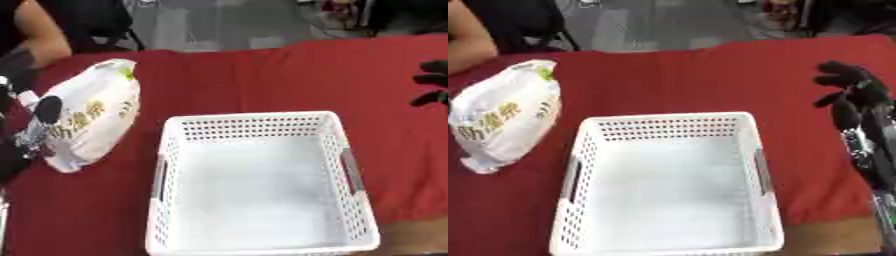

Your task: Pick up objects on the table and place them in the box.

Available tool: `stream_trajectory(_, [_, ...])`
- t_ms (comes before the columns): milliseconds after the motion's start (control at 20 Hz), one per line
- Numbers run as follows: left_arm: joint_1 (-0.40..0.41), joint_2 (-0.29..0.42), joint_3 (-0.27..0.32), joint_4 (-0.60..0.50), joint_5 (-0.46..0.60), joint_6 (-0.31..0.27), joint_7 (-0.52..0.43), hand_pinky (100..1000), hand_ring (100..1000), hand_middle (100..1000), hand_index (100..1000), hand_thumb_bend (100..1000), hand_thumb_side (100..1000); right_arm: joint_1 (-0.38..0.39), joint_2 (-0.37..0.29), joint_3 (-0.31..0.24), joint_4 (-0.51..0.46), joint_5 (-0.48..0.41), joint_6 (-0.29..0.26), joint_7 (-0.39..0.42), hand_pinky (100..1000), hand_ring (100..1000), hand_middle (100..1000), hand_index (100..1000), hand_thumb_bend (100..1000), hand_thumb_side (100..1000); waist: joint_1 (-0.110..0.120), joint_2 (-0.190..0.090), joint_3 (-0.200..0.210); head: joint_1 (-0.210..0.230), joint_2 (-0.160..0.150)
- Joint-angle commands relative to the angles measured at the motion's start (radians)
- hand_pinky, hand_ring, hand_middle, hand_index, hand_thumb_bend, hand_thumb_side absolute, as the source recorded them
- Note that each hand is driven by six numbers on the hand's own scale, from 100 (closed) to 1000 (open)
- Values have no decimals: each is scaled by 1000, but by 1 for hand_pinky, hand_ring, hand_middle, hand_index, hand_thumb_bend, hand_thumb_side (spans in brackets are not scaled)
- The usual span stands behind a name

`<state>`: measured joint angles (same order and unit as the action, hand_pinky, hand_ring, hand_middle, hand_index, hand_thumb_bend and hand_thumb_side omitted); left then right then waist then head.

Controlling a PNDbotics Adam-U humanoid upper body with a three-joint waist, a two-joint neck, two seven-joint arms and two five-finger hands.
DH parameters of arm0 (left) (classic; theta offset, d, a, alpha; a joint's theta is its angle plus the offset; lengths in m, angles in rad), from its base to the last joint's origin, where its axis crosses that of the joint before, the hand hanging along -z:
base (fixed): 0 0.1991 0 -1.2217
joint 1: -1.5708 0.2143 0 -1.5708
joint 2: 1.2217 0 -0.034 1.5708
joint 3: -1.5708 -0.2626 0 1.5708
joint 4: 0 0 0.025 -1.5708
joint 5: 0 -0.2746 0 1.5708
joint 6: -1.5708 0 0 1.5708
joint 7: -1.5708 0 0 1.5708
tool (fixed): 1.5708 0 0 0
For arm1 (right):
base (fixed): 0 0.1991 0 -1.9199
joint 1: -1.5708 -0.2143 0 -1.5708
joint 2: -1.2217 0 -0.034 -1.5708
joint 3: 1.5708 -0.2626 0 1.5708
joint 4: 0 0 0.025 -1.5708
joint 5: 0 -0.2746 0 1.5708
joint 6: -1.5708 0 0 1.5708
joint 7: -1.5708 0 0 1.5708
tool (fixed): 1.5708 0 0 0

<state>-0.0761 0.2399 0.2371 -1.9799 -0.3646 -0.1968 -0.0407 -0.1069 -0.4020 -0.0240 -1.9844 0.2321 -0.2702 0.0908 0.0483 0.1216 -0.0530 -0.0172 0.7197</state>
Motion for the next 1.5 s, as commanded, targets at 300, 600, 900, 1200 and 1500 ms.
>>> stream_trajectory(300, [-5, 24, 4, -20, -4, 2, 5, 847, 824, 921, 912, 1000, 785, -3, -7, -5, -16, 1, -3, -1, 584, 783, 807, 899, 366, 918, -2, -10, -1, 1, -12])
stream_trajectory(600, [-6, 27, 6, -20, -10, 3, 5, 847, 827, 918, 913, 1000, 783, -3, -7, -6, -16, 2, -3, -1, 584, 782, 807, 899, 367, 918, -2, -10, -2, 1, -12])
stream_trajectory(900, [-4, 127, 35, -20, -157, 49, 14, 844, 834, 901, 920, 1000, 802, -3, -9, -4, -16, 3, -1, 1, 583, 782, 807, 899, 367, 918, 1, -11, -5, 0, -10])
stream_trajectory(1200, [21, 236, 5, -16, -249, 97, -24, 839, 838, 898, 925, 1000, 834, -5, -12, -1, -16, 1, 0, 4, 583, 782, 807, 899, 368, 917, 4, -10, -13, 0, -11])
stream_trajectory(1500, [27, 262, -3, 10, -251, 104, -47, 839, 840, 901, 929, 1000, 852, -5, -12, 0, -16, 2, 0, 6, 583, 782, 807, 899, 368, 916, 6, -10, -15, -2, -12])
